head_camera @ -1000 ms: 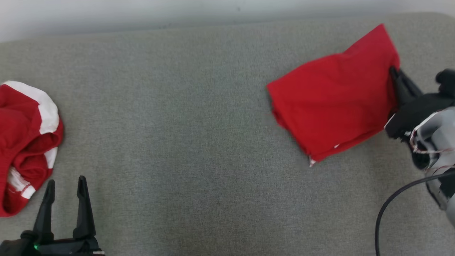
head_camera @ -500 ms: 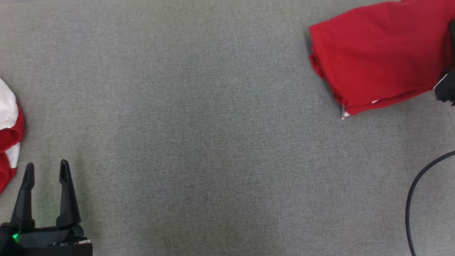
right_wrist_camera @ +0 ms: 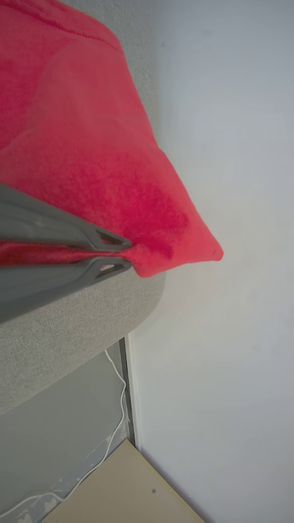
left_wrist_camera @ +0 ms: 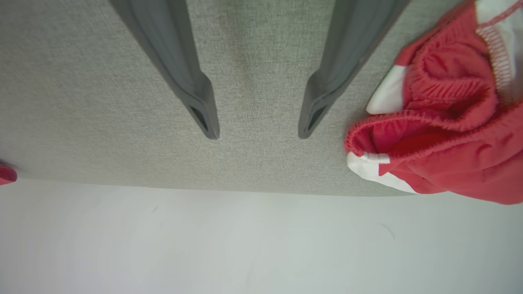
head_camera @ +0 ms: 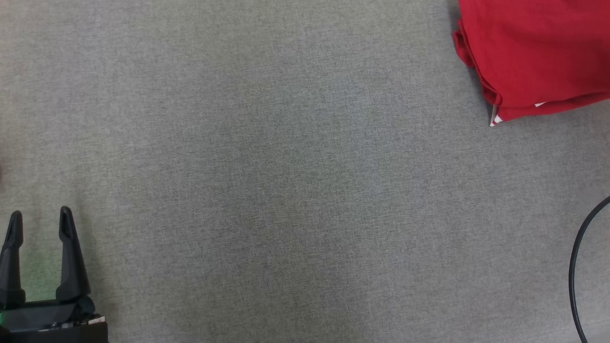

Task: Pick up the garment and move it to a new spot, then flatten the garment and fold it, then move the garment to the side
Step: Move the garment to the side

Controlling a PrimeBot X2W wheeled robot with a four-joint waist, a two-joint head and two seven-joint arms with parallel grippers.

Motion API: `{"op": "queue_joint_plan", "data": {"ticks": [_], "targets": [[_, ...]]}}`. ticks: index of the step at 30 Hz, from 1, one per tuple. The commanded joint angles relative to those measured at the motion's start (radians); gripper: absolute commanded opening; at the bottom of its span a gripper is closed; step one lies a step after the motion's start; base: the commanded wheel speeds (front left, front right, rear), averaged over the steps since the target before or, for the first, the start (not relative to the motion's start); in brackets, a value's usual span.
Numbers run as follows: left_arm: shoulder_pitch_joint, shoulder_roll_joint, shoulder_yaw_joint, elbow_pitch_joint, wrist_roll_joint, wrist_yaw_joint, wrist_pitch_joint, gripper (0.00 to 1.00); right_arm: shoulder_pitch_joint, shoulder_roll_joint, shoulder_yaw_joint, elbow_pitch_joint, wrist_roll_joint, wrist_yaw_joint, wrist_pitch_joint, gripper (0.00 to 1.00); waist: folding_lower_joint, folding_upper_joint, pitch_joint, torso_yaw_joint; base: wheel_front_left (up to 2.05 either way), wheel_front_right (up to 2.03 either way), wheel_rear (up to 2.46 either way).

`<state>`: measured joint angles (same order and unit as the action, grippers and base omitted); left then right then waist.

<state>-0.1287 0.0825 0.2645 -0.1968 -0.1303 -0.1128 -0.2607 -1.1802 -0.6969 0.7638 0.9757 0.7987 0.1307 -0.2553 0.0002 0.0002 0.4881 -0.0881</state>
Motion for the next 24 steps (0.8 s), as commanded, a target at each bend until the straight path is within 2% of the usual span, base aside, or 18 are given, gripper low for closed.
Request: {"op": "queue_joint_plan", "data": {"ticks": [1,16,17,18,19,24], "targets": [[-0.005,0.006,0.005,-0.003,0.008,-0.001,-0.004,1.0,-0.008,-0.001,0.001,0.003,-0.007,0.0,-0.004,0.0,-0.0002,-0.0002,0.002,-0.004,0.0,0.0,0.0],[-0.006,0.006,0.006,-0.012,0.015,-0.005,-0.004,1.0,-0.047,0.008,0.023,0.066,-0.059,0.0,-0.01,0.0,-0.0002,-0.0002,0.011,0.003,0.0,0.0,0.0],[-0.006,0.005,0.007,-0.012,0.015,-0.005,-0.004,1.0,-0.051,0.007,0.022,0.077,-0.066,0.0,-0.01,0.36,-0.0002,-0.0002,0.011,0.004,0.0,0.0,0.0],[-0.006,0.005,0.008,-0.012,0.014,-0.005,-0.004,1.0,-0.055,0.009,0.023,0.086,-0.077,0.0,-0.011,0.96,-0.0002,-0.0002,0.011,0.004,0.0,0.0,0.0],[-0.006,0.005,0.01,-0.012,0.014,-0.006,-0.004,1.0,-0.068,0.005,0.023,0.099,-0.096,0.0,-0.011,1.0,-0.0002,-0.0002,0.01,0.005,0.0,0.0,0.0],[-0.005,0.001,0.013,-0.011,0.014,-0.006,-0.004,1.0,-0.079,0.013,0.002,0.098,-0.146,0.0,-0.01,1.0,-0.0002,-0.0002,0.004,0.002,0.0,0.0,0.0]]}}
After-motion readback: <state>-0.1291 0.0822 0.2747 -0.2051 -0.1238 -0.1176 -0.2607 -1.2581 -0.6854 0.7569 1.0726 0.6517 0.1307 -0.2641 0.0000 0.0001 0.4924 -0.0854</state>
